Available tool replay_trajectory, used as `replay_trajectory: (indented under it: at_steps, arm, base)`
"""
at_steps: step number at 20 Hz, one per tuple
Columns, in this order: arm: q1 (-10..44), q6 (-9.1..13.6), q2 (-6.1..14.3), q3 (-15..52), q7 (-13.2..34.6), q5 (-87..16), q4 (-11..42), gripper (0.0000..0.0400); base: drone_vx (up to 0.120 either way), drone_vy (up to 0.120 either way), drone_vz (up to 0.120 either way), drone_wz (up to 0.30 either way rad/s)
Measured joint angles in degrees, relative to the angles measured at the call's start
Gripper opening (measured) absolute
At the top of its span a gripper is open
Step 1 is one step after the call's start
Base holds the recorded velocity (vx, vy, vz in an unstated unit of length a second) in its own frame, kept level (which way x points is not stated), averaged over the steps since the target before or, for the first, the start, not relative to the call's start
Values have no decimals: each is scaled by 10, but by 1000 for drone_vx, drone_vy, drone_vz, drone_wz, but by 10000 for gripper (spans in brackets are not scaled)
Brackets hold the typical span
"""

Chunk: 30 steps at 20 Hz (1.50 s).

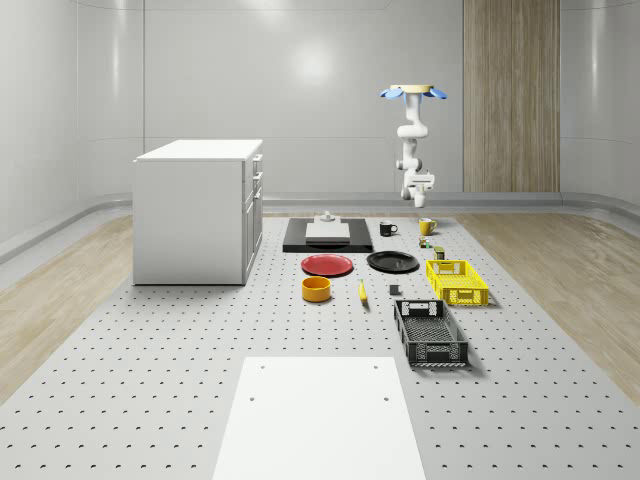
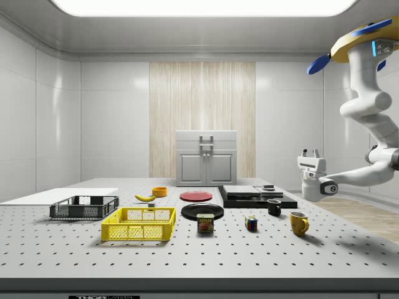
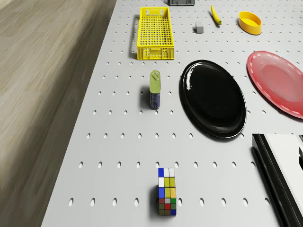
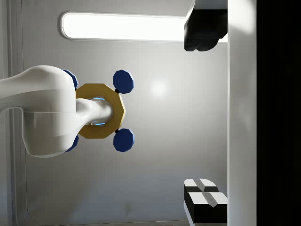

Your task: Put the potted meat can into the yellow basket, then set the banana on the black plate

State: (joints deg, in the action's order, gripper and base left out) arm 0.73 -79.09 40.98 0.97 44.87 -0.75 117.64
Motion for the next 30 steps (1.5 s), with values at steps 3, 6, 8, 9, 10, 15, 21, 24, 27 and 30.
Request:
replay_trajectory:
  at_steps: [3, 6, 8, 9, 10, 15, 21, 24, 27, 30]
  arm:
    - [1, -1, 1, 5, 1, -6, 1, 400]
    - [4, -3, 2, 12, 2, -17, 2, 400]
    - [6, -4, 3, 20, 4, -27, 3, 400]
    - [8, -4, 3, 24, 4, -34, 4, 400]
    - [9, -5, 4, 30, 6, -42, 5, 400]
    - [24, -8, 7, 78, 15, -110, 14, 400]
    - [68, -18, 21, 211, 45, -303, 69, 400]
    - [109, -25, 38, 315, 80, -467, 146, 400]
    - [169, -25, 62, 424, 138, -662, 255, 400]
    - [251, -4, 87, 517, 213, -845, 359, 400]
  base:
    - [120, 0, 0, 0]
    - [120, 0, 0, 0]
    - [120, 0, 0, 0]
    - [120, 0, 0, 0]
    - [120, 0, 0, 0]
    - [120, 0, 0, 0]
    - [120, 0, -93, 0]
    - [120, 0, -120, 0]
    - [120, 0, -27, 0]
    - [120, 93, 0, 0]
